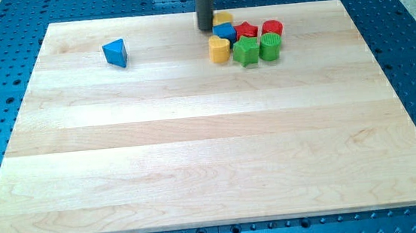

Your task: Push the triangle into the cube

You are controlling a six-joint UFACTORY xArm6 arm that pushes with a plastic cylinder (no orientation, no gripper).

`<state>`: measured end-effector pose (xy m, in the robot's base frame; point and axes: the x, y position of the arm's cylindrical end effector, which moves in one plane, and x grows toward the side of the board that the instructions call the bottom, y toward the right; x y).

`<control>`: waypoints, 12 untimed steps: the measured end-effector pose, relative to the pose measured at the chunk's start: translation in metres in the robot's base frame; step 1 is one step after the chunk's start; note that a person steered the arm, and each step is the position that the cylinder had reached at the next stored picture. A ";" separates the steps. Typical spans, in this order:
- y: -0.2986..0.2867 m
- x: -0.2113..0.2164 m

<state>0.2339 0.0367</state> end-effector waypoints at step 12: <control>-0.033 0.010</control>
<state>0.2441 0.0041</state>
